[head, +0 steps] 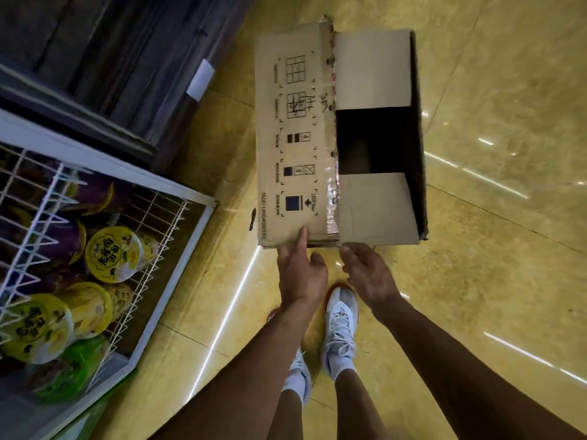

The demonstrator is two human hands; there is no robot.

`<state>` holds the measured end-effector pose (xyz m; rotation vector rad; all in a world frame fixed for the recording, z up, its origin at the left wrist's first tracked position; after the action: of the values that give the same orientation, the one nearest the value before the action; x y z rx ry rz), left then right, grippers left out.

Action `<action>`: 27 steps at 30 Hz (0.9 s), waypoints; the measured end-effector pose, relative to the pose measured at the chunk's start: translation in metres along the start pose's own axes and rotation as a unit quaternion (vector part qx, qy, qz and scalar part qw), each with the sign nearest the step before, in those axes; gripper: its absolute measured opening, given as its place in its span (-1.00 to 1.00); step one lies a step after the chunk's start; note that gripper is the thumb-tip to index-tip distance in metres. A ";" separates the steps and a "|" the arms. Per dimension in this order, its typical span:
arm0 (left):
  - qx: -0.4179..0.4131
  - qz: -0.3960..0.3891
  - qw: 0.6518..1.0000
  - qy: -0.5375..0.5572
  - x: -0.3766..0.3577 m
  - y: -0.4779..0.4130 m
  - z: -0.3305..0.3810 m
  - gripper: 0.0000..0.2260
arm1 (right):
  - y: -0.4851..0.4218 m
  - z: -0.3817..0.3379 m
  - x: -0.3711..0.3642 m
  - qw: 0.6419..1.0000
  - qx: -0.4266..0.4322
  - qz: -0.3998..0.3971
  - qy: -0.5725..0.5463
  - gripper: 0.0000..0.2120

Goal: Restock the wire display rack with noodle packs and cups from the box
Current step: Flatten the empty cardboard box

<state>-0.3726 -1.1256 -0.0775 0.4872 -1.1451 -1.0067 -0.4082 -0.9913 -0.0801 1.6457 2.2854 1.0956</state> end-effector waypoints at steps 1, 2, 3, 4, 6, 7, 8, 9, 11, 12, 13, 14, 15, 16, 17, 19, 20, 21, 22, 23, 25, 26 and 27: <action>-0.008 0.010 1.000 -0.022 -0.004 0.002 0.008 -0.50 | 0.001 -0.001 0.006 1.000 0.002 0.009 -0.009 -0.70; -0.022 0.027 0.998 -0.043 -0.008 0.005 0.017 -0.50 | 0.001 -0.001 0.013 1.000 0.003 0.021 -0.020 -0.65; -0.043 0.045 0.996 -0.061 -0.010 0.008 0.027 -0.51 | 0.001 -0.001 0.017 0.999 0.006 0.031 -0.029 -0.61; -0.067 0.058 0.993 -0.080 -0.014 0.011 0.037 -0.51 | 0.001 0.001 0.023 0.998 0.011 0.041 -0.037 -0.58; -0.097 0.058 0.988 -0.107 -0.023 0.016 0.050 -0.48 | 0.001 0.002 0.030 0.997 0.024 0.052 -0.045 -0.61; -0.106 0.051 0.986 -0.119 -0.032 0.021 0.057 -0.47 | 0.001 0.005 0.038 0.996 0.027 0.064 -0.056 -0.64; -0.111 0.049 0.985 -0.127 -0.038 0.024 0.062 -0.47 | 0.001 0.007 0.045 0.995 0.031 0.074 -0.066 -0.63; -0.108 0.051 0.984 -0.134 -0.044 0.028 0.066 -0.47 | 0.001 0.009 0.052 0.993 0.030 0.083 -0.074 -0.60; -0.103 0.055 0.981 -0.152 -0.055 0.035 0.072 -0.47 | 0.000 0.016 0.065 0.990 0.017 0.104 -0.089 -0.56; -0.101 0.053 0.980 -0.164 -0.061 0.037 0.075 -0.47 | -0.001 0.021 0.070 0.989 0.009 0.114 -0.099 -0.59; -0.102 0.050 0.977 -0.180 -0.068 0.040 0.077 -0.46 | -0.002 0.026 0.076 0.986 0.001 0.125 -0.108 -0.65; -0.103 0.047 0.973 -0.199 -0.075 0.041 0.078 -0.46 | -0.004 0.031 0.082 0.984 -0.005 0.135 -0.114 -0.70; -0.105 0.045 0.969 -0.220 -0.082 0.041 0.079 -0.45 | -0.005 0.036 0.087 0.982 -0.013 0.144 -0.119 -0.72; -0.104 0.046 0.965 -0.237 -0.088 0.040 0.081 -0.44 | -0.007 0.041 0.093 0.980 -0.021 0.152 -0.126 -0.72; -0.099 0.051 0.963 -0.246 -0.091 0.037 0.081 -0.43 | -0.009 0.046 0.096 0.978 -0.030 0.158 -0.134 -0.70; -0.083 0.065 0.963 -0.249 -0.095 0.027 0.080 -0.41 | -0.015 0.055 0.103 0.973 -0.051 0.165 -0.152 -0.63; -0.078 0.068 0.963 -0.250 -0.097 0.022 0.080 -0.40 | -0.020 0.060 0.106 0.970 -0.062 0.166 -0.167 -0.60; -0.078 0.069 0.962 -0.254 -0.098 0.018 0.079 -0.40 | -0.023 0.062 0.107 0.965 -0.070 0.166 -0.188 -0.58; -0.083 0.070 0.959 -0.263 -0.100 0.017 0.079 -0.40 | -0.027 0.064 0.109 0.959 -0.075 0.167 -0.216 -0.57; -0.090 0.073 0.955 -0.274 -0.102 0.015 0.078 -0.39 | -0.031 0.065 0.110 0.949 -0.079 0.172 -0.251 -0.58; -0.091 0.082 0.952 -0.280 -0.103 0.014 0.075 -0.40 | -0.036 0.067 0.114 0.925 -0.089 0.197 -0.312 -0.62; -0.088 0.089 0.952 -0.281 -0.101 0.013 0.073 -0.41 | -0.038 0.069 0.114 0.910 -0.102 0.211 -0.343 -0.63; -0.087 0.097 0.951 -0.281 -0.100 0.013 0.071 -0.42 | -0.039 0.072 0.114 0.895 -0.115 0.224 -0.369 -0.62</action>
<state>-0.4390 -1.0230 -0.0924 -0.0683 -1.5560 -1.0934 -0.4493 -0.8640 -0.1214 2.0619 1.2930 0.5879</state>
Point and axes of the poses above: each hand's wrist, its own y-axis away from the middle knuckle, its own x-axis out of the back of the hand, z = x × y, the point moved 5 cm from there along -y, towards the middle knuckle, and after that the axes turned 13 degrees about x, right-handed, at the moved point
